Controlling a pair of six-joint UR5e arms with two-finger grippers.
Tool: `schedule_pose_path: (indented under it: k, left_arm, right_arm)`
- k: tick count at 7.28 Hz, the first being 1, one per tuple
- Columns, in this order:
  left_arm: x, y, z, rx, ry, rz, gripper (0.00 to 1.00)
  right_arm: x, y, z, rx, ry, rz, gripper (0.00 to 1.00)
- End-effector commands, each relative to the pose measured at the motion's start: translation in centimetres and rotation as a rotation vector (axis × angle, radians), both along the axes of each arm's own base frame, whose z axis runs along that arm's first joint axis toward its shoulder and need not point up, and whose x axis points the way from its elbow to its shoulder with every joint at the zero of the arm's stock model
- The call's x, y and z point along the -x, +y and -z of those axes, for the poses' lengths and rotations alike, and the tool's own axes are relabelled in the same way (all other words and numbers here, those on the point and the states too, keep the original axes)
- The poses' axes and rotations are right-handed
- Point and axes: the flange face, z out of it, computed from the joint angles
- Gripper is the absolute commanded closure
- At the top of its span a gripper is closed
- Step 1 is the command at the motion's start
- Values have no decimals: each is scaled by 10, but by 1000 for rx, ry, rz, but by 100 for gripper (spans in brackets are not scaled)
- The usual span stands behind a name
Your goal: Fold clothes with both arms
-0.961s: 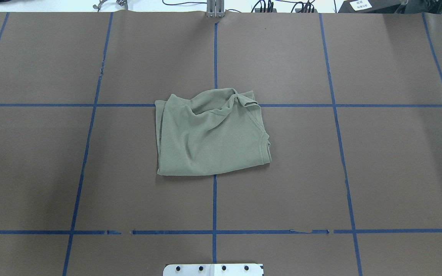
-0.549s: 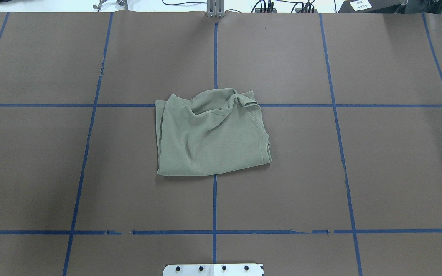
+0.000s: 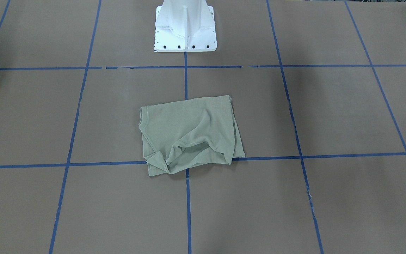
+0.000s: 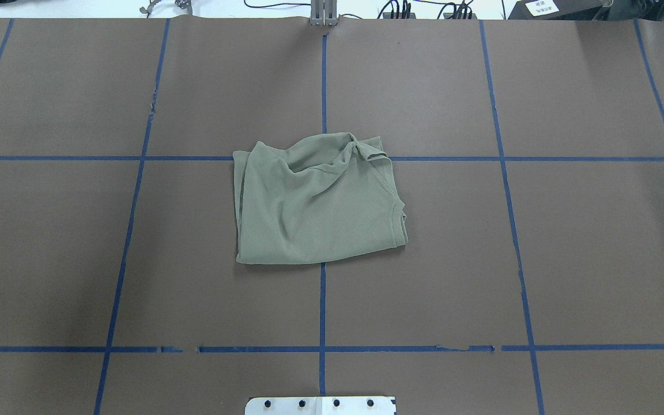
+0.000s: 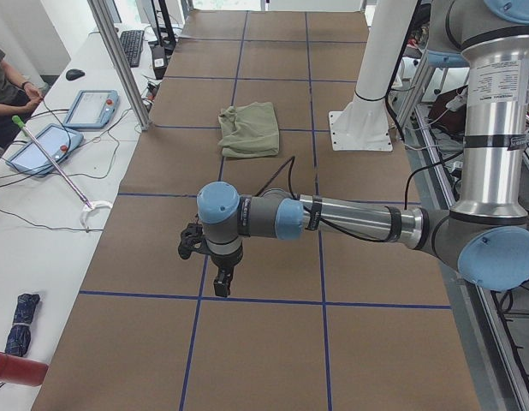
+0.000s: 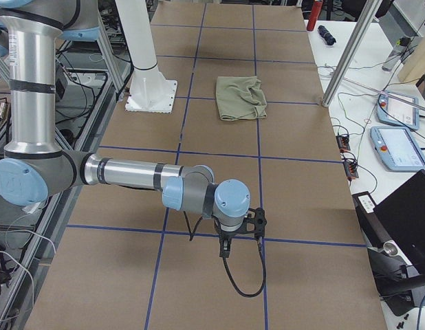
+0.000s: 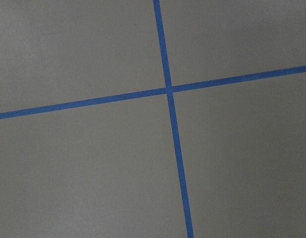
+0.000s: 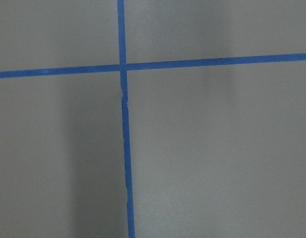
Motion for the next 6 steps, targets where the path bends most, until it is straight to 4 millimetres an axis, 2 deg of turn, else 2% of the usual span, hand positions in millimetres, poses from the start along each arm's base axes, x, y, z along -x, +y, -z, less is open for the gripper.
schedule_pose_path:
  k: [1, 3, 6]
  left_arm:
    - [0, -1, 1, -3, -3, 0, 0]
    - [0, -1, 1, -4, -3, -1, 0]
    - [0, -2, 2, -6, -3, -2, 0]
  right_arm:
    - [11, 0, 38, 4, 6, -51, 0]
    - [48, -8, 45, 24, 9, -4, 0]
    - [47, -8, 52, 2, 6, 3, 0]
